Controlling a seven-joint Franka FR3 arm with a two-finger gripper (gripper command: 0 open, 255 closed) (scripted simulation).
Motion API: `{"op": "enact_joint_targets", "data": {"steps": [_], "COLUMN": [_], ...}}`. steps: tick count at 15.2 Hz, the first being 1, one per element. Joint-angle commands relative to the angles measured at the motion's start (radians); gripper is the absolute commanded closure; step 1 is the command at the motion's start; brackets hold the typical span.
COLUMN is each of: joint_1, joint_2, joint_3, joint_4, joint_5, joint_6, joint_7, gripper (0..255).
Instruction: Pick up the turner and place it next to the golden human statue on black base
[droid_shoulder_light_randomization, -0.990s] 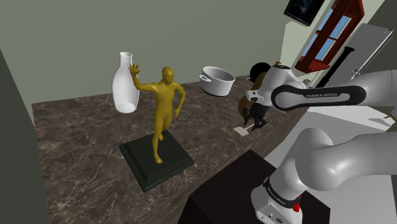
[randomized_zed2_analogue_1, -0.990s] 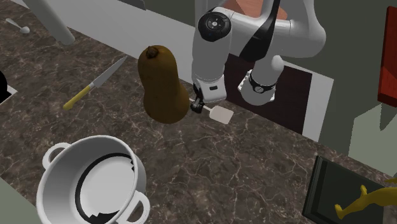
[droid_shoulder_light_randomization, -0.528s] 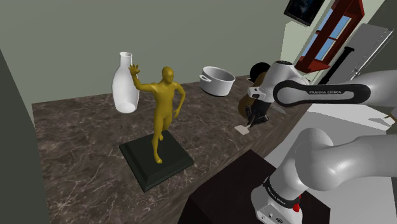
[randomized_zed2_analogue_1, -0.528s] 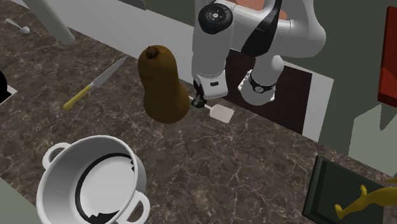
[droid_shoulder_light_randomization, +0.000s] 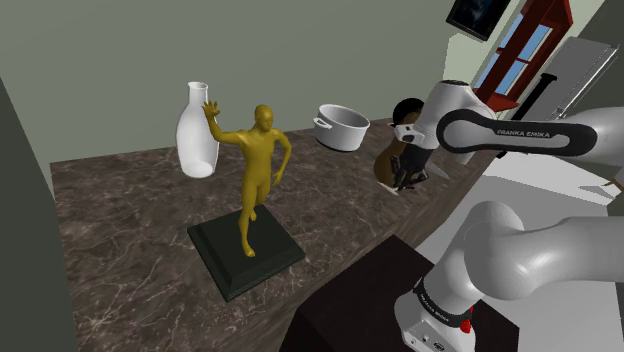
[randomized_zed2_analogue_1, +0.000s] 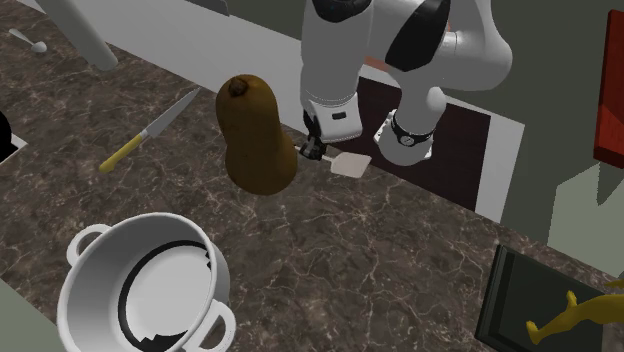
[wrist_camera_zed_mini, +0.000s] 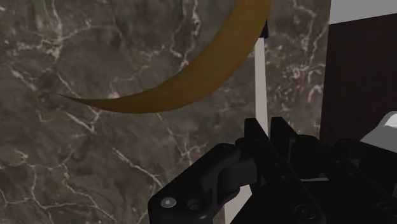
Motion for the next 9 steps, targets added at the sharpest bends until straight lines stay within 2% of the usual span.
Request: {"op": "enact_joint_targets", "data": {"steps": [1, 9], "joint_1": [0.0, 0.013], "joint_2": [-0.015, -0.044], "joint_3": [0.02, 0.085], "joint_4": [0.018, 0.101], "joint_5": [0.017, 0.076], "joint_6": [-0.034, -0.145], "joint_7": [-0.006, -0.021], "gripper": [255, 255]}}
